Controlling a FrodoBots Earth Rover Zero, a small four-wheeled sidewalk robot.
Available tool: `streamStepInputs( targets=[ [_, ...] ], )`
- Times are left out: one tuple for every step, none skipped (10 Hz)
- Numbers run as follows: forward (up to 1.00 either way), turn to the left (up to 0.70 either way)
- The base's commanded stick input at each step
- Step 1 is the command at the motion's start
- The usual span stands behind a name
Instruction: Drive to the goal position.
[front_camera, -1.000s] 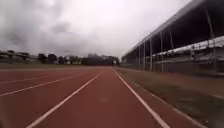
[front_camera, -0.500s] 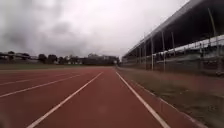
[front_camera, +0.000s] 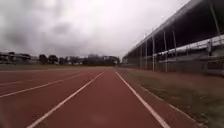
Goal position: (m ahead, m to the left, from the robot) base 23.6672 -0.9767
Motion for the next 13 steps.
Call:
streamStepInputs(
  targets=[
    [0.70,0.00],
    [0.70,0.00],
    [0.70,0.00],
    [0.70,0.00],
    [0.70,0.00],
    [0.70,0.00],
    [0.70,0.00],
    [0.70,0.00],
    [0.70,0.00],
    [0.70,0.00],
    [0.70,0.00],
    [0.70,0.00],
    [0.70,0.00]
  ],
)
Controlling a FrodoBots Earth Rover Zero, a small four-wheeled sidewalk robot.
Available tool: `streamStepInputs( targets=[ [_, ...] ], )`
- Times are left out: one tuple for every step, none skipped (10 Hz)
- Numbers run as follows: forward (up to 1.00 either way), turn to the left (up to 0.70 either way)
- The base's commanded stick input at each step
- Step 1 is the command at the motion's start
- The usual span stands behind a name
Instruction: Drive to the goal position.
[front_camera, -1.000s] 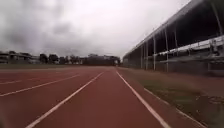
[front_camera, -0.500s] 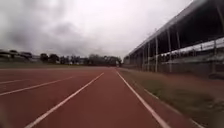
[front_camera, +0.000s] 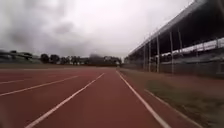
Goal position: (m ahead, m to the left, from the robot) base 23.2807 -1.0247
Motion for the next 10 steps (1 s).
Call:
streamStepInputs(
  targets=[
    [0.70,0.00],
    [0.70,0.00],
    [0.70,0.00],
    [0.70,0.00],
    [0.70,0.00],
    [0.70,0.00],
    [0.70,0.00],
    [0.70,0.00],
    [0.70,0.00],
    [0.70,0.00]
  ],
)
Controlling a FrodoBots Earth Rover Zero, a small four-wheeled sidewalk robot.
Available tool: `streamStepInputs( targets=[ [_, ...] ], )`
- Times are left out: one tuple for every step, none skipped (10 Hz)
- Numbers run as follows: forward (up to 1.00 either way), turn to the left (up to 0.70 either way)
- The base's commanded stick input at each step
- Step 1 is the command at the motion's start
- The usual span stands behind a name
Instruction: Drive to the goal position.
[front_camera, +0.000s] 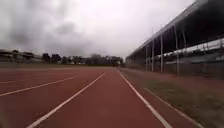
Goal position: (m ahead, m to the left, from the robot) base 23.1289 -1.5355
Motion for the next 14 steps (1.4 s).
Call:
streamStepInputs(
  targets=[
    [0.70,0.00],
    [0.70,0.00],
    [0.70,0.00],
    [0.70,0.00],
    [0.70,0.00],
    [0.70,0.00],
    [0.70,0.00],
    [0.70,0.00],
    [0.70,0.00],
    [0.70,0.00],
    [0.70,-0.01],
    [0.70,-0.04],
    [0.70,-0.12],
    [0.70,-0.24]
  ],
)
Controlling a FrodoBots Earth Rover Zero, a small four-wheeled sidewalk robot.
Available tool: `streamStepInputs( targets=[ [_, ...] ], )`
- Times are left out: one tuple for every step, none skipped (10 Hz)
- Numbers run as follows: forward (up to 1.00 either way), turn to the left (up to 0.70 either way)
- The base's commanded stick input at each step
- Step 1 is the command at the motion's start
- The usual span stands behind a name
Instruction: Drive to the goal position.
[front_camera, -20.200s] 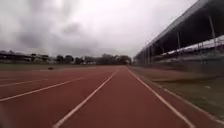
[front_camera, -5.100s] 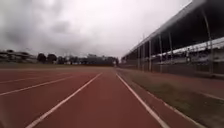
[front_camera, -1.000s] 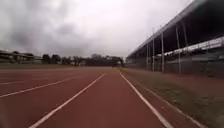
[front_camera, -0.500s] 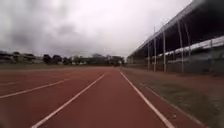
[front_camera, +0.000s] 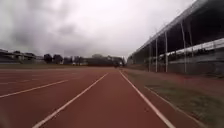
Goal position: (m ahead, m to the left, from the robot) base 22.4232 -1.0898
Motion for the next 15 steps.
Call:
streamStepInputs(
  targets=[
    [0.70,-0.35],
    [0.70,-0.35],
    [0.70,-0.35],
    [0.70,-0.35],
    [0.70,-0.32],
    [0.70,-0.13],
    [0.70,0.00],
    [0.70,0.00],
    [0.70,0.00],
    [0.70,0.00],
    [0.70,0.00],
    [0.70,0.00],
    [0.70,-0.16],
    [0.70,-0.34],
    [0.70,-0.12]
  ],
)
